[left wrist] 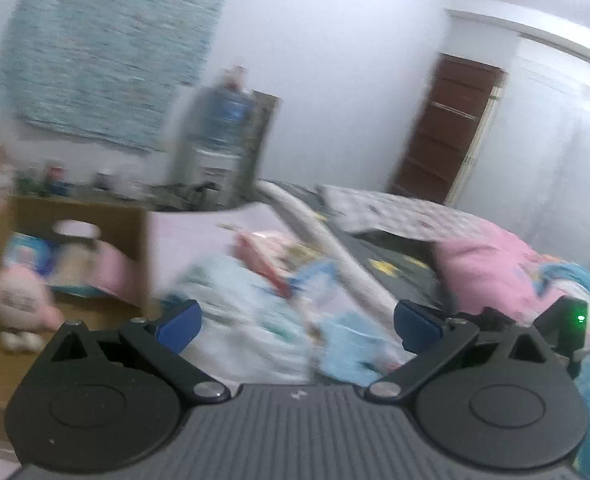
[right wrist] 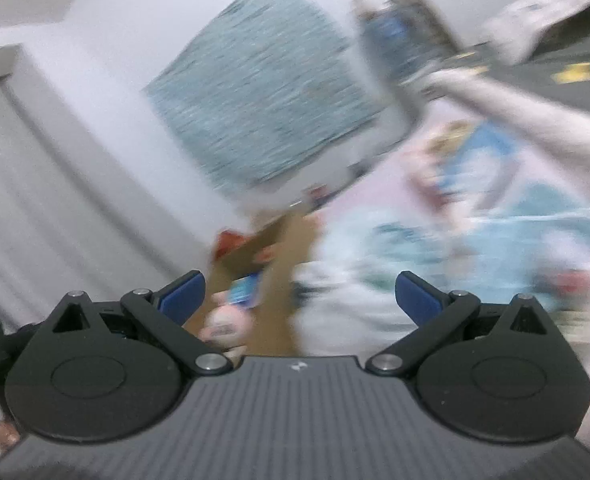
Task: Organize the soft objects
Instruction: 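Move both tools back over the items on the bed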
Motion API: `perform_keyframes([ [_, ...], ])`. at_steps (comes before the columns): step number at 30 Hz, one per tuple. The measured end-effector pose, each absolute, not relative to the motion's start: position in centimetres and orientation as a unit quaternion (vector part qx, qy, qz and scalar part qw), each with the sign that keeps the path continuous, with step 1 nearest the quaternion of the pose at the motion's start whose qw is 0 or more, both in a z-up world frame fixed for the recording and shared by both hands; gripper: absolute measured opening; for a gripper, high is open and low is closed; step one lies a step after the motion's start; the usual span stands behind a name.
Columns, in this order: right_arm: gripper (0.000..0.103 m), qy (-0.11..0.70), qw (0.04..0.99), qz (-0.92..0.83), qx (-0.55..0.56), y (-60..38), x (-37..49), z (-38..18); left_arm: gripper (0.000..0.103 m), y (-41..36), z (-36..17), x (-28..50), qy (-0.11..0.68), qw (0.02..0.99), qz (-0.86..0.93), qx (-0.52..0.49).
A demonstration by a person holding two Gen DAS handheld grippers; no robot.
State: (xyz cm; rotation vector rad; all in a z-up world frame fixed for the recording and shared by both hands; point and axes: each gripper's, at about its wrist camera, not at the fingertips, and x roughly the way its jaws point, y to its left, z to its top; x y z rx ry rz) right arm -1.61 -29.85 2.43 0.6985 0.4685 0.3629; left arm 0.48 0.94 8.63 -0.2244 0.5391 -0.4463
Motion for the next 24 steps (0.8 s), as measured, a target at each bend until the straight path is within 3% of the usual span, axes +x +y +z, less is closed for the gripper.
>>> perform_keyframes([
  [5,0.102,0.216,0.897,0.101,0.373,-37.4,-5.7,-0.7,0.103,-6.2,5.2,-0.4,0.269,0.93,-0.245,-0.053],
  [13,0.102,0.241,0.888,0.074,0.385,-41.1,-5.9,-5.1,0.101,-15.1,-1.6,1.0,0.354,0.896,-0.267,-0.001],
  [17,0.101,0.252,0.883,0.085,0.386,-41.8,-4.2,-6.0,0.092,-16.4,-4.0,2.8,0.383,0.887,-0.258,-0.007],
  [24,0.096,0.27,0.865,0.098,0.411,-42.1,-1.7,-7.7,0.071,-15.9,-7.4,10.1,0.461,0.855,-0.21,-0.114],
])
